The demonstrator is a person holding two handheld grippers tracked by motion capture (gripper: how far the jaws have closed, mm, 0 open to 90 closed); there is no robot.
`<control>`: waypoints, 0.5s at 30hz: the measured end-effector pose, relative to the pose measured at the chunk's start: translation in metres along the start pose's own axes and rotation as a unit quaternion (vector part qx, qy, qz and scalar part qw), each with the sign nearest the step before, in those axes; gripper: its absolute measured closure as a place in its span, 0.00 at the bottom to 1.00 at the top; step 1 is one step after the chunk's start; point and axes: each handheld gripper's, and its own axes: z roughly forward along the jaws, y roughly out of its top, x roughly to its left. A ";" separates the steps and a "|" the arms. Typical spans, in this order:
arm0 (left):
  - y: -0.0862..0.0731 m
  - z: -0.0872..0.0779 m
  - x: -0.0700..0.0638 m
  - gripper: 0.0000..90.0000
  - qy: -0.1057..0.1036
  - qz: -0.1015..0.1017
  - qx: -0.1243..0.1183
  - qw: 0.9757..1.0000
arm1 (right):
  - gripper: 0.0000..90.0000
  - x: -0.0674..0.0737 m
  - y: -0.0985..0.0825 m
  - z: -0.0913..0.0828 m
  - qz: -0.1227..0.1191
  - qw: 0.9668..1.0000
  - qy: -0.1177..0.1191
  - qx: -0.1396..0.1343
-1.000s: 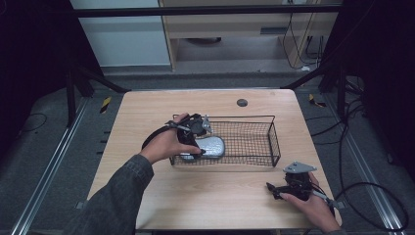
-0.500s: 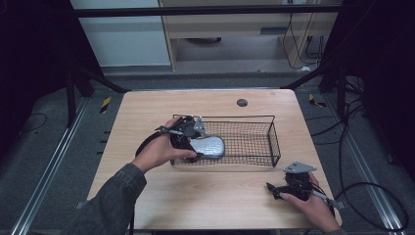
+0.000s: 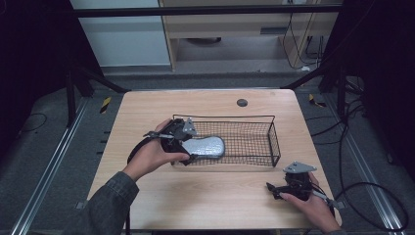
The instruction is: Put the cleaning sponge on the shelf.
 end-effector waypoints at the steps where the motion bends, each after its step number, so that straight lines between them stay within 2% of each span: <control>1: -0.001 -0.001 0.000 0.05 0.000 -0.002 0.001 1.000 | 0.01 0.000 0.000 0.000 0.003 1.000 0.001 0.001; 3: -0.004 -0.002 0.000 0.05 0.004 -0.004 -0.003 1.000 | 0.01 0.000 0.000 0.000 0.003 1.000 0.000 0.001; 9: -0.016 -0.009 0.001 0.05 0.017 -0.029 -0.015 0.999 | 0.01 0.000 0.000 0.000 0.003 1.000 -0.001 0.001; 15: -0.036 -0.021 0.003 0.06 0.030 -0.058 -0.025 0.998 | 0.01 0.000 0.000 -0.001 0.002 1.000 -0.002 0.001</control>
